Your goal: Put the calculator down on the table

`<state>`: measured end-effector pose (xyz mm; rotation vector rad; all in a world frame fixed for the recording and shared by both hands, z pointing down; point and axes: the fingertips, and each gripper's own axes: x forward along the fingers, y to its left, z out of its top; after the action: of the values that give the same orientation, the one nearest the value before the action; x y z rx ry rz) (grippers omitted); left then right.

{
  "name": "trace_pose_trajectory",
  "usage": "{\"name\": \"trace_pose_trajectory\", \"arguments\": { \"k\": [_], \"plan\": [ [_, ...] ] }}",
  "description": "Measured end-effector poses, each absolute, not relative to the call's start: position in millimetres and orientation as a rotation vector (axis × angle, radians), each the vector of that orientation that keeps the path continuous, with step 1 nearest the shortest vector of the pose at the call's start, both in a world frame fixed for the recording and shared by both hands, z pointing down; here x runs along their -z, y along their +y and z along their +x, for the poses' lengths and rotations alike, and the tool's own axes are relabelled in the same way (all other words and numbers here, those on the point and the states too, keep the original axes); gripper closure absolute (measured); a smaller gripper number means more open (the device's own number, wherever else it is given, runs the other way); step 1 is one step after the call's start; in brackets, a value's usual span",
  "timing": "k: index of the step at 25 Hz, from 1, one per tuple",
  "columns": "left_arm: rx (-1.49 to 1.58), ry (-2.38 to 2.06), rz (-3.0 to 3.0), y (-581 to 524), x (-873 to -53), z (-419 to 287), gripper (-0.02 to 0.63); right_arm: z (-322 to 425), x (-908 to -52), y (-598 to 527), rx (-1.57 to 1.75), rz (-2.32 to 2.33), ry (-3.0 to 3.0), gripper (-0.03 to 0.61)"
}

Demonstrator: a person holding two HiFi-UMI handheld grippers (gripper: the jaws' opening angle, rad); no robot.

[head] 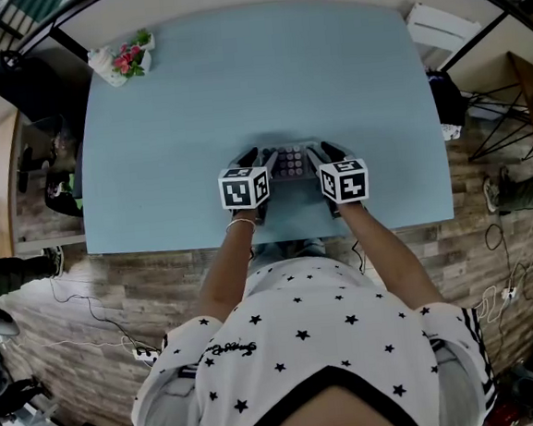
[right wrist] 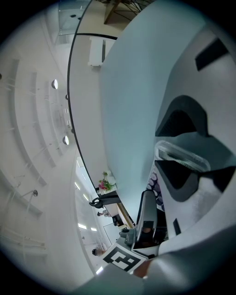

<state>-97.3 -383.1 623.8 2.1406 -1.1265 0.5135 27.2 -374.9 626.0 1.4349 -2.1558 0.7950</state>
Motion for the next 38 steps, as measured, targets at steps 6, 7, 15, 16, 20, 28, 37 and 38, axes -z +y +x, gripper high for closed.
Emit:
{"name": "trace_pose_trajectory", "arguments": {
  "k": [6, 7, 15, 16, 20, 28, 37, 38],
  "plan": [
    [-0.437, -1.165, 2.188, -384, -604, -108, 0.388, 33, -608, -377, -0.857, 1.515, -2.214, 0.426],
    [-0.412, -1.171, 2.198, -385, -598, -110, 0.394, 34, -604, -377, -0.867, 1.529, -2.228, 0.429],
    [-0.289, -1.227, 2.302, -384, -550, -119, 0.436, 42, -559, -373, -0.829, 1.58, -2.349, 0.501],
    [-0.282, -1.234, 2.316, -383, -545, -121, 0.443, 43, -552, -372, -0.812, 1.585, -2.368, 0.517],
    [-0.241, -1.261, 2.37, -379, -522, -128, 0.486, 45, -525, -368, -0.744, 1.601, -2.437, 0.55],
    [-0.204, -1.319, 2.536, -367, -472, -137, 0.563, 52, -482, -357, -0.642, 1.632, -2.535, 0.583],
    [-0.207, -1.333, 2.572, -347, -460, -139, 0.565, 50, -458, -344, -0.516, 1.649, -2.597, 0.584],
    [-0.205, -1.334, 2.575, -345, -459, -139, 0.565, 50, -458, -343, -0.512, 1.649, -2.598, 0.583]
  ]
}}
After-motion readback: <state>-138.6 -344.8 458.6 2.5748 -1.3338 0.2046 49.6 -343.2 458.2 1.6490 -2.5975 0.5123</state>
